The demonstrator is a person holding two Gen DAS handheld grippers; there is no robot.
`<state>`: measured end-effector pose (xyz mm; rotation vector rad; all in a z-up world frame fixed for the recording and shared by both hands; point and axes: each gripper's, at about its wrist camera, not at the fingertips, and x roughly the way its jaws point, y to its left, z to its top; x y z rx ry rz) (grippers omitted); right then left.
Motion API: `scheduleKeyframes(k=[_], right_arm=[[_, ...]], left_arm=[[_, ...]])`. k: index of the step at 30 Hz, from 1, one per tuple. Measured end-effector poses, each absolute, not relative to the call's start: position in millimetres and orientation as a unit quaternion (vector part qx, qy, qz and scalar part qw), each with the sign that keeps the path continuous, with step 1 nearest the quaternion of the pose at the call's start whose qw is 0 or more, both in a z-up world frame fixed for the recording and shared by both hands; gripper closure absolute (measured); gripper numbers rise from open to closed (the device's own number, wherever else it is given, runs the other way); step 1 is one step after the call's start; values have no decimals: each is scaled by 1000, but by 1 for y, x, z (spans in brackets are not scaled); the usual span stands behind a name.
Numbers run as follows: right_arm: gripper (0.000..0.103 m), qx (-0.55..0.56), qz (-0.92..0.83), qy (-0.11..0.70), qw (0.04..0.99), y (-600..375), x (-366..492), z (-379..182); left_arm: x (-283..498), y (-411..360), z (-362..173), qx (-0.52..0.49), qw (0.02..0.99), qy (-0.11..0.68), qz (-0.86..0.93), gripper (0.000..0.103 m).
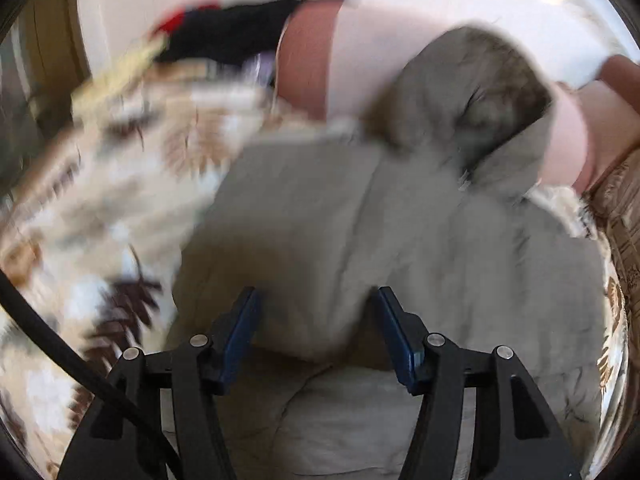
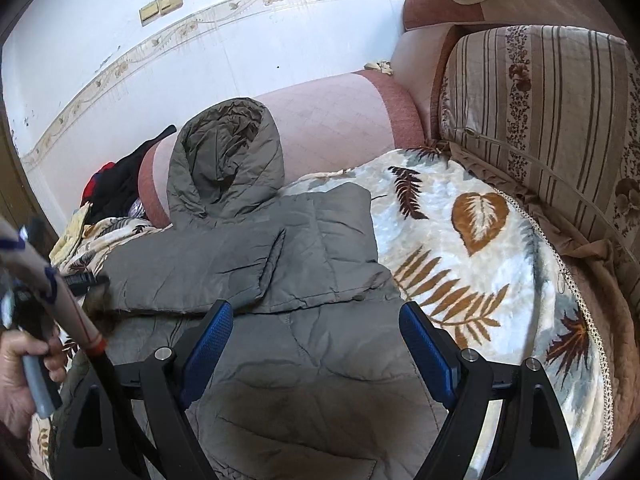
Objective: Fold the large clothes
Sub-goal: 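Fold the sleeve across the chest over the first sleeve with the left tool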
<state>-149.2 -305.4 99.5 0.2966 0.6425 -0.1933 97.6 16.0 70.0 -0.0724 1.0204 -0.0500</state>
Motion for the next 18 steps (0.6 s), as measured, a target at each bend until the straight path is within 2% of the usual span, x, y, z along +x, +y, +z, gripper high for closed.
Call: scheduleKeyframes(k=[3, 7, 12, 18], right_arm=[[14, 144, -88, 324, 931, -302, -145, 95], [14, 148, -87, 328, 929, -304, -145, 92], [14, 161, -84, 330, 926, -307, -145, 90], [14, 142, -50, 357, 922, -285, -140, 81]], left_arm=[[106, 10, 46, -3, 857, 515, -25, 43], [97, 3, 72, 5, 868, 495, -35, 45], [37, 0, 112, -4, 895, 439, -84, 43], [-39, 31, 101, -2, 899, 434, -63, 43]])
